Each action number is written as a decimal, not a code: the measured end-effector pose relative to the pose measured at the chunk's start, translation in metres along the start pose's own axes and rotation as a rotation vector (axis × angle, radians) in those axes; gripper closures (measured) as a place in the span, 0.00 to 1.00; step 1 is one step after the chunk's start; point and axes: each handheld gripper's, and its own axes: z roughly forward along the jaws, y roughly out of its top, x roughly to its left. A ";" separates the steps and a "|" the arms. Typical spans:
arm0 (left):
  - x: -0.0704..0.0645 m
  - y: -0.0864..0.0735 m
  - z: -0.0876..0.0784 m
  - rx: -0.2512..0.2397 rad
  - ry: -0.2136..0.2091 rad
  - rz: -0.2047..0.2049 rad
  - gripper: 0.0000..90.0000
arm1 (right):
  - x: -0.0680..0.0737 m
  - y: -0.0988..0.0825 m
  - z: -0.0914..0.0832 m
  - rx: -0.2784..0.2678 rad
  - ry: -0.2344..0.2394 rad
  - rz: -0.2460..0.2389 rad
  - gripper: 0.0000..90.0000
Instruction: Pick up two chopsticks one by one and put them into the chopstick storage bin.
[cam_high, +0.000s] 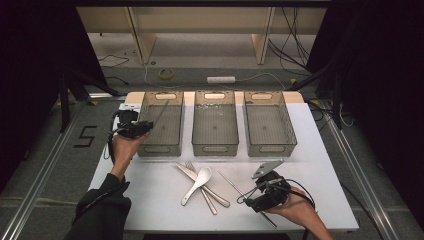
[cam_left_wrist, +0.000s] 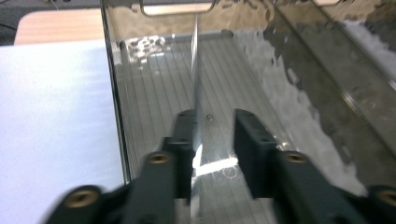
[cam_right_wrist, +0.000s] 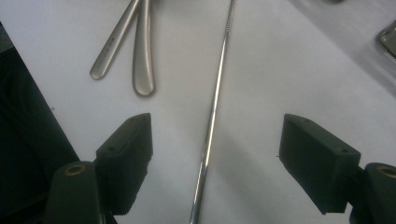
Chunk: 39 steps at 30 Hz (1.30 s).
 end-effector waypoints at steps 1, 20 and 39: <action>-0.001 0.002 -0.003 -0.007 -0.003 0.001 0.68 | 0.000 0.000 0.000 -0.002 -0.001 0.003 0.30; -0.049 -0.010 -0.052 -0.033 -0.278 0.102 0.24 | -0.003 0.001 0.008 0.138 -0.025 -0.004 0.32; -0.113 -0.059 -0.085 -0.087 -0.439 0.246 0.19 | 0.000 0.005 0.024 0.294 -0.029 -0.068 0.61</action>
